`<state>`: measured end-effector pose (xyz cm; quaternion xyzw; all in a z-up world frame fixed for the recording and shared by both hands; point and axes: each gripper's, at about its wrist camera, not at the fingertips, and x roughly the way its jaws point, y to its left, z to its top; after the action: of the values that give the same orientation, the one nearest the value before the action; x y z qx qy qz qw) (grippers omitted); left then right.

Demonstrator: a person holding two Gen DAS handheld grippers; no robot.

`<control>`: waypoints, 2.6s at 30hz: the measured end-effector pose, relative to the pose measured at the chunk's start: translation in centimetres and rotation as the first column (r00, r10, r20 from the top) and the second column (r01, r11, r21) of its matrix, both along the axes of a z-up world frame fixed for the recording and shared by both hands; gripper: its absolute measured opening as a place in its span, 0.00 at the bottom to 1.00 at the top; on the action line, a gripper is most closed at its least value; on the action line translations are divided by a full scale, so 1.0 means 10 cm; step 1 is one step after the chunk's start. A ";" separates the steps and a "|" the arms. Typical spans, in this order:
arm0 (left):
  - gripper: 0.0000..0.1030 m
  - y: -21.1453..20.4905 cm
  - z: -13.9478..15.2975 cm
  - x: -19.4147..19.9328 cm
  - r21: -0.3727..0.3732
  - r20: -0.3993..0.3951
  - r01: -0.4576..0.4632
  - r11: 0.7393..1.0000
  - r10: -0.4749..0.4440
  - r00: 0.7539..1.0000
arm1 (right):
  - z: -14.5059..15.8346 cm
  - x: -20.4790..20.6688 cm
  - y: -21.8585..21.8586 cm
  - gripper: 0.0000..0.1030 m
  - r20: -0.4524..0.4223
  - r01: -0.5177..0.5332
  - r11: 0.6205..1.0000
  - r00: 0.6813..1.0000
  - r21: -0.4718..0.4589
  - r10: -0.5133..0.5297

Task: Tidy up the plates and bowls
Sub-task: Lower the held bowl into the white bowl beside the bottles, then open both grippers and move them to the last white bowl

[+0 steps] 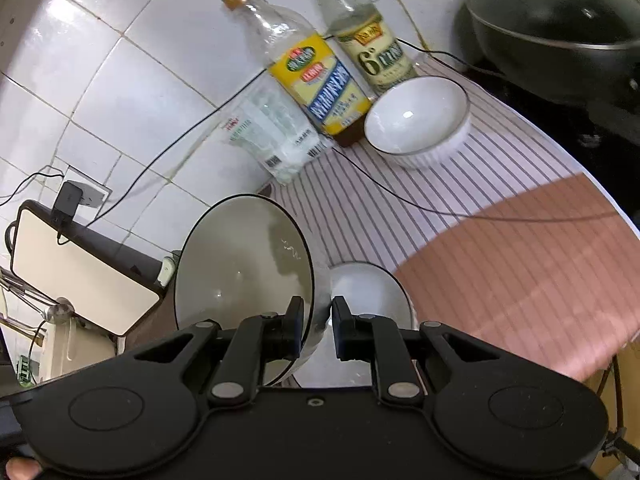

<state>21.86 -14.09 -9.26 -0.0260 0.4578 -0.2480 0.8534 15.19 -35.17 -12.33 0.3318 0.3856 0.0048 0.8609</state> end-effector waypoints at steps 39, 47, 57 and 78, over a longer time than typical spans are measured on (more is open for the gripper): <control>0.11 -0.21 -0.60 -0.03 0.063 -0.134 -0.027 0.998 0.035 0.990 | -0.36 -0.12 0.51 0.30 0.025 -0.148 0.803 0.980 -0.577 0.198; 0.15 -0.18 -0.61 0.00 0.038 -0.137 -0.047 0.998 0.052 0.989 | -0.38 -0.11 0.55 0.32 0.034 -0.148 0.763 0.976 -0.629 0.217; 0.16 -0.15 -0.44 -0.02 0.023 -0.121 -0.018 1.000 0.021 0.992 | -0.23 -0.32 0.29 0.33 0.164 -0.114 0.812 0.954 -0.572 0.249; 0.19 -0.46 0.11 0.40 -0.022 0.103 0.104 0.994 -0.101 0.990 | -0.26 0.02 -0.22 0.64 0.194 -0.053 0.663 0.936 -0.747 0.293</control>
<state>25.84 -18.70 -8.14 -0.0017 0.4110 -0.2987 0.8613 15.35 -37.40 -14.98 -0.0830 0.2511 -0.0168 0.9642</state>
